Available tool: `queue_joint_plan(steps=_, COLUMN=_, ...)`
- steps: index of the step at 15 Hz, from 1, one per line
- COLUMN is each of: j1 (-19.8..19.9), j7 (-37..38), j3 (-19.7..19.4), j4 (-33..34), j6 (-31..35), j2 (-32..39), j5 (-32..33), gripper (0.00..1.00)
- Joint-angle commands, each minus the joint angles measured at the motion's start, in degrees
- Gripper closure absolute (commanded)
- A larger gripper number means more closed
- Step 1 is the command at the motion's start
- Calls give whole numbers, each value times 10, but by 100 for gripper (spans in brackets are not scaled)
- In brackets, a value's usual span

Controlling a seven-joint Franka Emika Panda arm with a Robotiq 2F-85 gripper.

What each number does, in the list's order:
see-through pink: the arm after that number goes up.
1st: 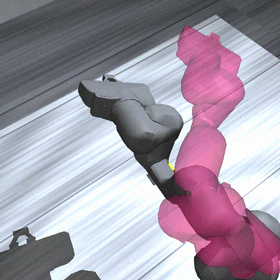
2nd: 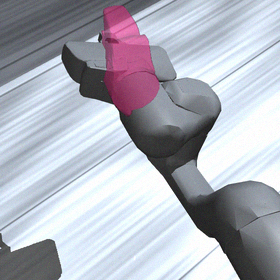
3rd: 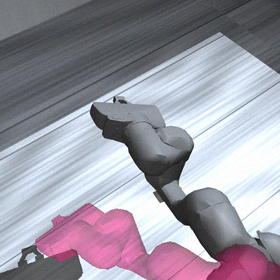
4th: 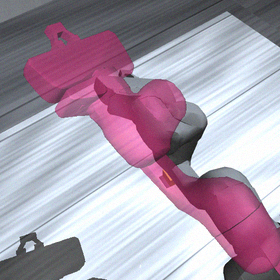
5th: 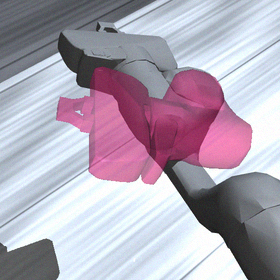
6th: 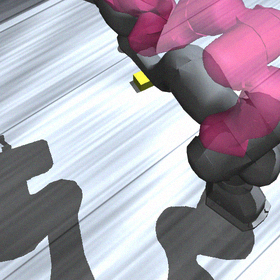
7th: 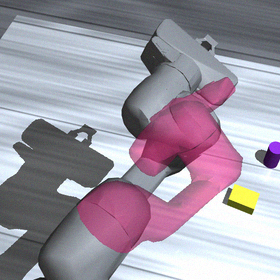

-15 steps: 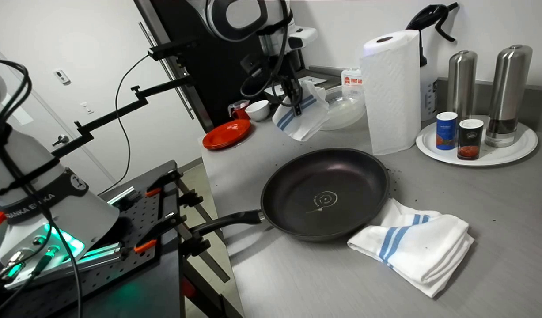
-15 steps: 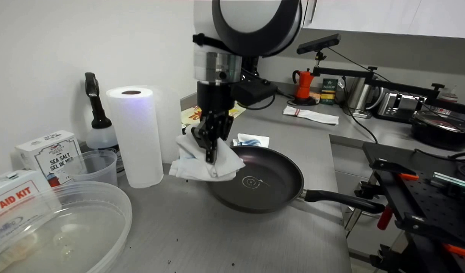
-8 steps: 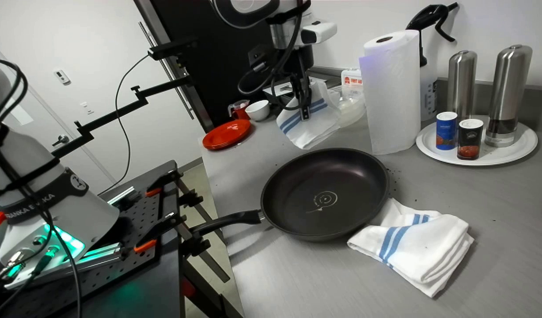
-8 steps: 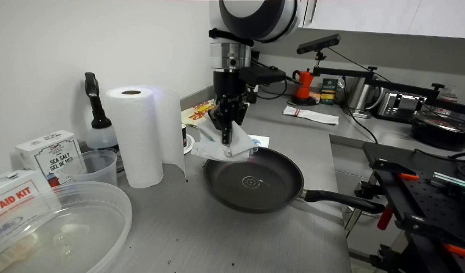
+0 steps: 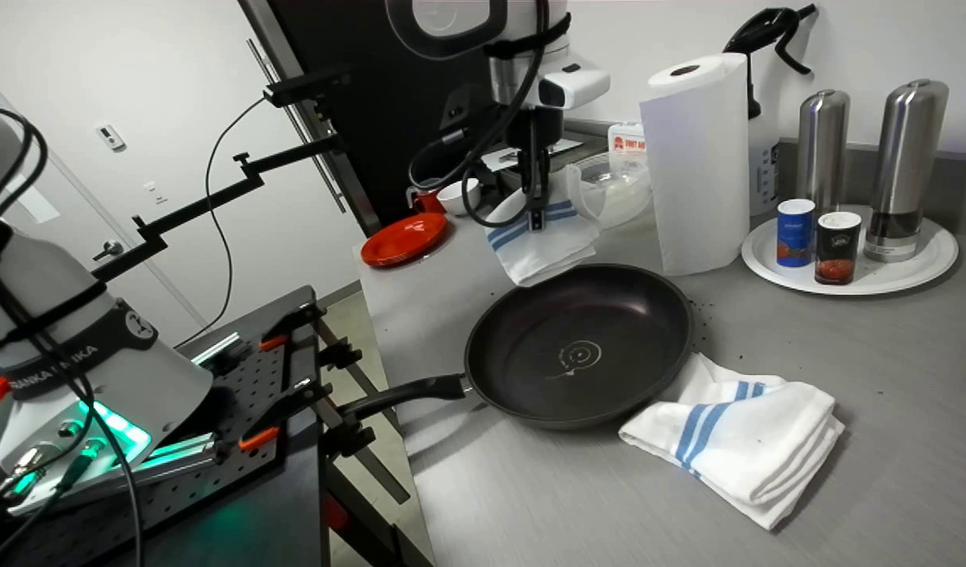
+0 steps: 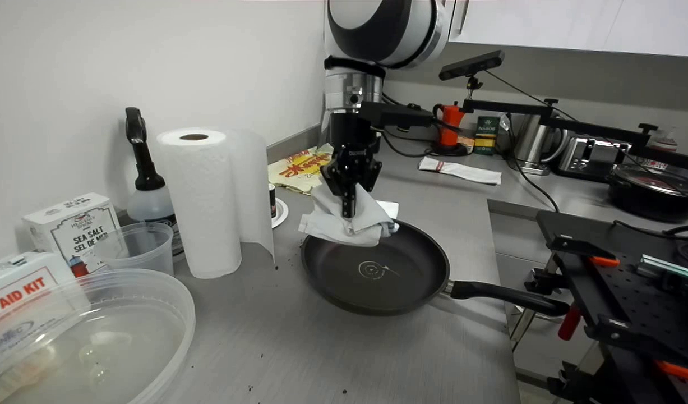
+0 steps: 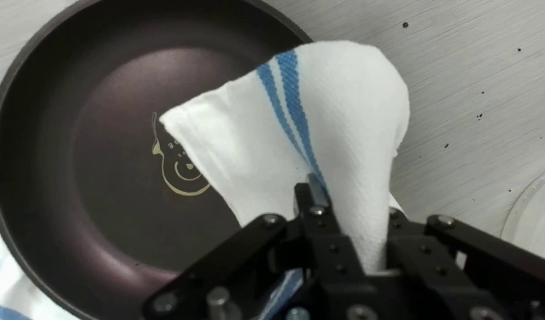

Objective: Use the cloth to wipe the pan

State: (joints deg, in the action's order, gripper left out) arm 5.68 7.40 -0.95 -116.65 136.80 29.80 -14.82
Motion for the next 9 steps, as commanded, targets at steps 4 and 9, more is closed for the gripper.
queue_joint_plan(steps=4, j1=9, j7=-10, j3=17, j4=1, j6=11, j2=34, j5=-55, gripper=96)
queue_joint_plan(steps=9, j1=10, j7=-8, j3=8, j4=-2, j6=31, j2=66, j5=-44, gripper=96)
